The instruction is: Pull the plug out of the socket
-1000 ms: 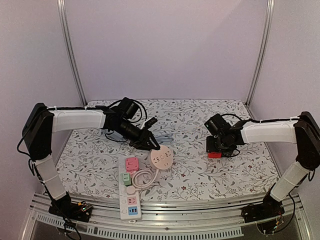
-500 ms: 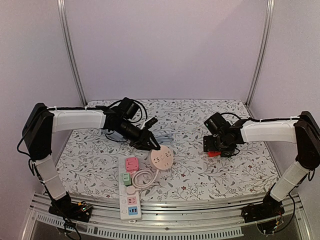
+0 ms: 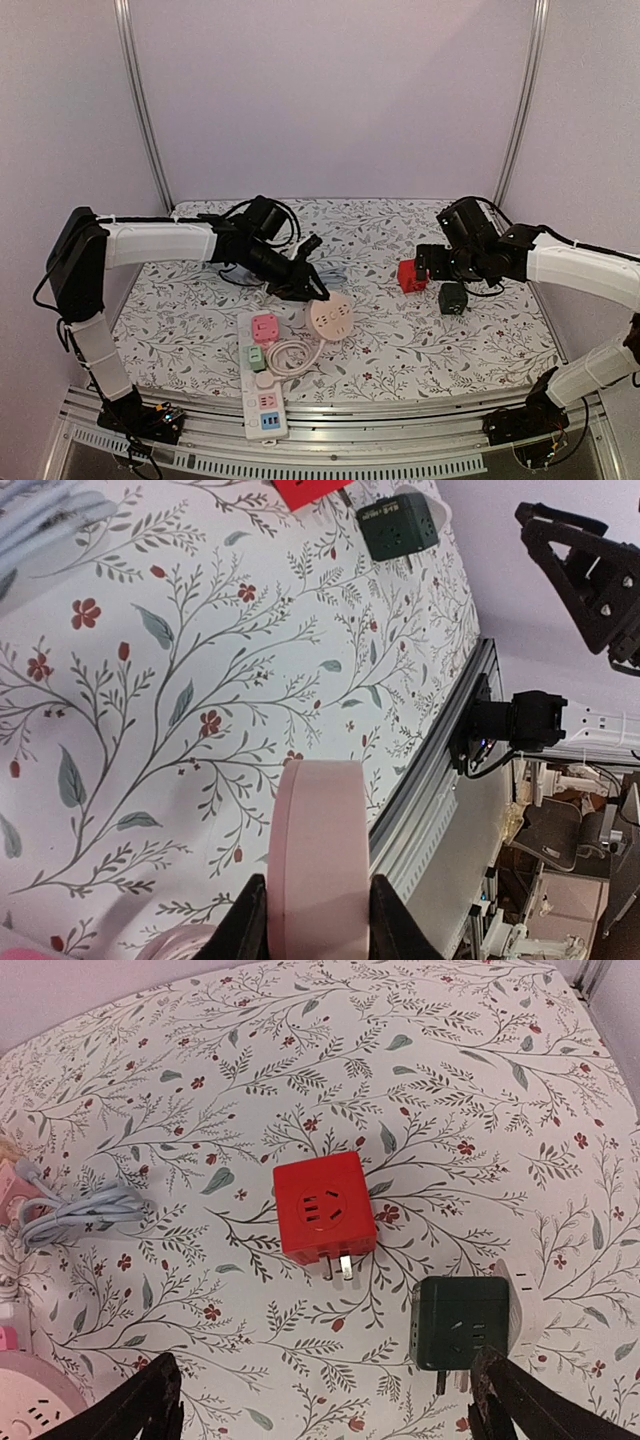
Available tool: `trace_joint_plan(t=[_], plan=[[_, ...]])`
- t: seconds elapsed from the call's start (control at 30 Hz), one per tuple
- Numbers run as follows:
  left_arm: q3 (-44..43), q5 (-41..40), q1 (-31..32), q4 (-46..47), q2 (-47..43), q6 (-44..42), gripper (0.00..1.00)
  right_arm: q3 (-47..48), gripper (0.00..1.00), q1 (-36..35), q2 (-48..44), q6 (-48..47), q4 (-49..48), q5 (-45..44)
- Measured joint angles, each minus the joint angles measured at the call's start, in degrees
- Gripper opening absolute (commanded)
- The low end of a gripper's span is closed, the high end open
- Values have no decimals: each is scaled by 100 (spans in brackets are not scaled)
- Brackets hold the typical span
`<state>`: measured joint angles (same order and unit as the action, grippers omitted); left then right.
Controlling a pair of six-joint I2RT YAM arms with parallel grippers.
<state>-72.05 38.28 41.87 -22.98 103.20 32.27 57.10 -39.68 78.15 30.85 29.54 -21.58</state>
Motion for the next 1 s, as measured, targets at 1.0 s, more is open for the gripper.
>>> trace_joint_plan(t=[1.0], plan=[[-2098, -1502, 1375, 1003, 2435, 909, 65, -1832, 95, -136, -2312, 431, -114, 1456]])
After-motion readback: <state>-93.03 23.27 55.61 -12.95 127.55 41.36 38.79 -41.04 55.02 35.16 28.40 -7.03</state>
